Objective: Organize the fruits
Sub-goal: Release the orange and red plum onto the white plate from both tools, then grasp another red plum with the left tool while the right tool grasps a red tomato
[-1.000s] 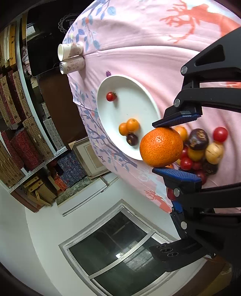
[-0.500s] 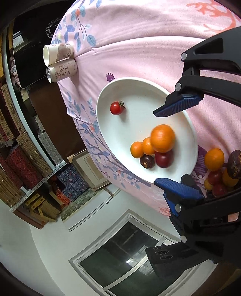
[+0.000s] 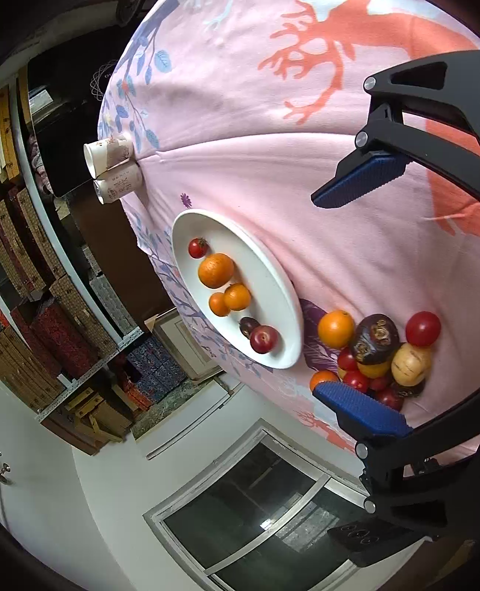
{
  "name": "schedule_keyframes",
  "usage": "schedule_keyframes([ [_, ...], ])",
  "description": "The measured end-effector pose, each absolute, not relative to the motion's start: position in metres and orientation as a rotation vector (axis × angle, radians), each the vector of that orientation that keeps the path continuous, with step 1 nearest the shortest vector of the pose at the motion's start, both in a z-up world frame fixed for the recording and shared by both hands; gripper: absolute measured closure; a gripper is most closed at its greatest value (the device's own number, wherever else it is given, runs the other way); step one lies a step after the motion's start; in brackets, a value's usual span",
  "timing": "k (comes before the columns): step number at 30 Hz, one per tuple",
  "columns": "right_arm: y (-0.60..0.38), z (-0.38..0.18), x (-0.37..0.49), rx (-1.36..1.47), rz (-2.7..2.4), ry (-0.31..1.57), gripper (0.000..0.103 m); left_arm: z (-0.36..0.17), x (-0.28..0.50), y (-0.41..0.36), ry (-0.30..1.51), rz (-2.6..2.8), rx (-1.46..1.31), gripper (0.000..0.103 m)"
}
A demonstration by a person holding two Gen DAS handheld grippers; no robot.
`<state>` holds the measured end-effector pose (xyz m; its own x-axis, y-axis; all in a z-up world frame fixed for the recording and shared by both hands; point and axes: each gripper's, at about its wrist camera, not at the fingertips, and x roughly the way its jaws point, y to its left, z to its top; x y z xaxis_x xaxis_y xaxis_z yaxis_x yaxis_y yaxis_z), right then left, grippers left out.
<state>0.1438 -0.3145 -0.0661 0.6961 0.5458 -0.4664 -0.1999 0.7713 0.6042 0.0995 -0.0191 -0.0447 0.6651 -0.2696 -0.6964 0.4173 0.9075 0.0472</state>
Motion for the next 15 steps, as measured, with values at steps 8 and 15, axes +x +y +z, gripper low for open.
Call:
schedule_keyframes([
  [8, -0.315, -0.065, 0.131, 0.548, 0.440, 0.650, 0.004, -0.066, 0.101, -0.011, 0.802, -0.296, 0.245, 0.030],
  [15, -0.332, -0.077, 0.140, 0.671, 0.451, 0.693, 0.004, -0.070, 0.111, -0.017, 0.827, -0.316, 0.225, 0.051],
])
